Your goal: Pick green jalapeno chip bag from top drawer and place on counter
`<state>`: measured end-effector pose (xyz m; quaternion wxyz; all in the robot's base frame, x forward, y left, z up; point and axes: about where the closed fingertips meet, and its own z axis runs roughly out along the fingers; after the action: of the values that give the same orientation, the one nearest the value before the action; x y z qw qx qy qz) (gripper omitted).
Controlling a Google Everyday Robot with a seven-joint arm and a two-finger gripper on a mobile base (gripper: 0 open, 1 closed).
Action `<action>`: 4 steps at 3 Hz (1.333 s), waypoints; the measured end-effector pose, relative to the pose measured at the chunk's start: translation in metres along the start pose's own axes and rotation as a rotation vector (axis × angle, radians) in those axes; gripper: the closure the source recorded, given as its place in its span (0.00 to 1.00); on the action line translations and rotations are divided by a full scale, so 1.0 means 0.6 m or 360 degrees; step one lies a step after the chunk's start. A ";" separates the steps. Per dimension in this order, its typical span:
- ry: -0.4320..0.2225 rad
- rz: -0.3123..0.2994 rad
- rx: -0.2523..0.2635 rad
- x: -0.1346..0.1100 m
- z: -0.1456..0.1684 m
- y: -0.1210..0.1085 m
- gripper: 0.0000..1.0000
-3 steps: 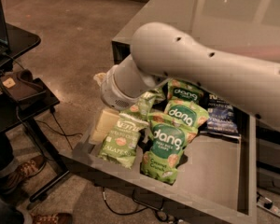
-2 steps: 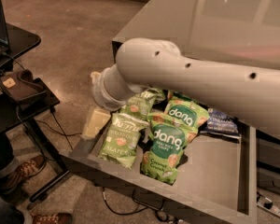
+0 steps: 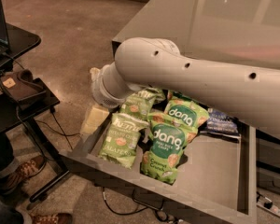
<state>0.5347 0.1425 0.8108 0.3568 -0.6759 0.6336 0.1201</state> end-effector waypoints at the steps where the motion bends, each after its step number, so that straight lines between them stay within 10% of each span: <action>1: 0.0050 -0.0004 -0.0022 0.017 0.016 -0.005 0.00; 4: 0.0507 0.0140 0.0242 0.207 -0.030 -0.056 0.00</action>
Offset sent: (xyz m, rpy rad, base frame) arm 0.0570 -0.0872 -0.0620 -0.1871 -0.0043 -0.1628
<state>0.5822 0.0335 0.7587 0.2964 -0.6290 0.7183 -0.0212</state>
